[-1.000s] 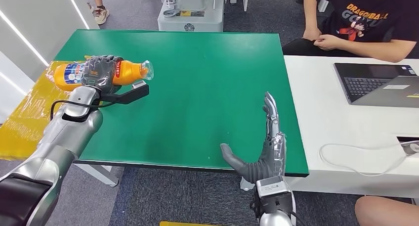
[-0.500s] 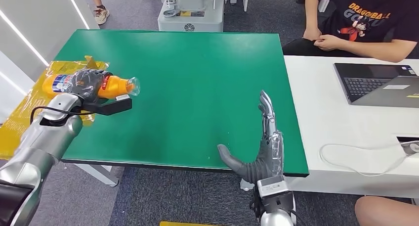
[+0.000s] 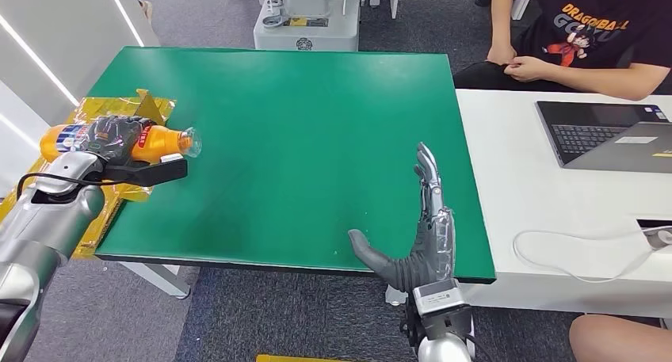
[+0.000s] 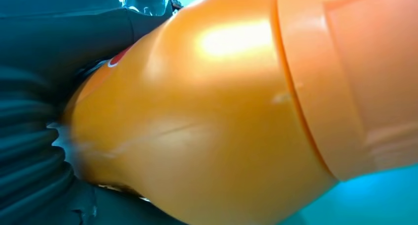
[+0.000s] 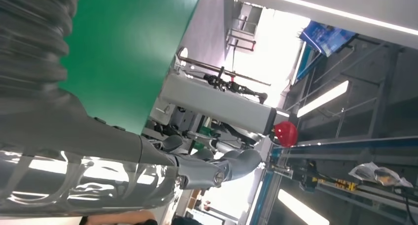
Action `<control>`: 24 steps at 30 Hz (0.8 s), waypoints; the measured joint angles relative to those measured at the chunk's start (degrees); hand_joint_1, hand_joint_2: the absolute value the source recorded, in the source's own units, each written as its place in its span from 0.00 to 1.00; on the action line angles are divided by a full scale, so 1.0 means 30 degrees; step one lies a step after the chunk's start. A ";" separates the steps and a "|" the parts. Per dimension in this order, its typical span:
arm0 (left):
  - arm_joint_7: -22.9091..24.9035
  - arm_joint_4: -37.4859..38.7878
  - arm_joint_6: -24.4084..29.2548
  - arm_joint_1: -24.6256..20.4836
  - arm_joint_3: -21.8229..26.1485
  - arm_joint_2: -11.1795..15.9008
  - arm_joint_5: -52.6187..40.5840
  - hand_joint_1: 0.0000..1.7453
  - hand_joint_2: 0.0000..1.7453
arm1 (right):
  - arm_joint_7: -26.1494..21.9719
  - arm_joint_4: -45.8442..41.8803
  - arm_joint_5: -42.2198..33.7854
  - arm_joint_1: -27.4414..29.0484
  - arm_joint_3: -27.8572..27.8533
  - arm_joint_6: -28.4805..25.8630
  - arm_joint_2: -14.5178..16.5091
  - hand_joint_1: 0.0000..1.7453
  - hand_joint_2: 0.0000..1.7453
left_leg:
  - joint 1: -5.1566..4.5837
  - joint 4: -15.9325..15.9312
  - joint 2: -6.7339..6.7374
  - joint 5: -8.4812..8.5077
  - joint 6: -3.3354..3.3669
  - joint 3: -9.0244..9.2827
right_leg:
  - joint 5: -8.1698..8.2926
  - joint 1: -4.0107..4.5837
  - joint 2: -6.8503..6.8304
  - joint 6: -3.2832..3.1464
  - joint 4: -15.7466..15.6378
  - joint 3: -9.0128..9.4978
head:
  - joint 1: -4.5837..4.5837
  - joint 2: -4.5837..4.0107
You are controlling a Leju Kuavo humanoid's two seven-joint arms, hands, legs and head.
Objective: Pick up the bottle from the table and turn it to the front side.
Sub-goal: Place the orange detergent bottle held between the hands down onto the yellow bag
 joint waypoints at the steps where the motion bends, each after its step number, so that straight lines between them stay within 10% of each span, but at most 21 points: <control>1: -0.0247 0.0000 -0.0278 0.0005 0.0002 0.0152 0.0048 1.00 1.00 | 0.0000 0.0000 -0.0027 0.0011 0.0000 -0.0033 0.0000 0.00 1.00 | 0.0000 0.0000 0.0010 0.0000 0.0000 0.0001 | 0.0001 0.0001 0.0008 -0.0002 0.0000 -0.0005 | 0.0000 0.0000; 24: -0.0909 0.1211 0.1123 0.2164 -0.0217 -0.1420 0.0264 1.00 1.00 | 0.0636 -0.0741 0.0741 0.0426 -0.0046 0.0546 0.0000 0.00 1.00 | -0.0003 0.0000 0.0022 -0.0013 -0.0022 0.0001 | 0.0001 -0.0003 0.0025 -0.0009 -0.0007 -0.0024 | -0.0004 0.0000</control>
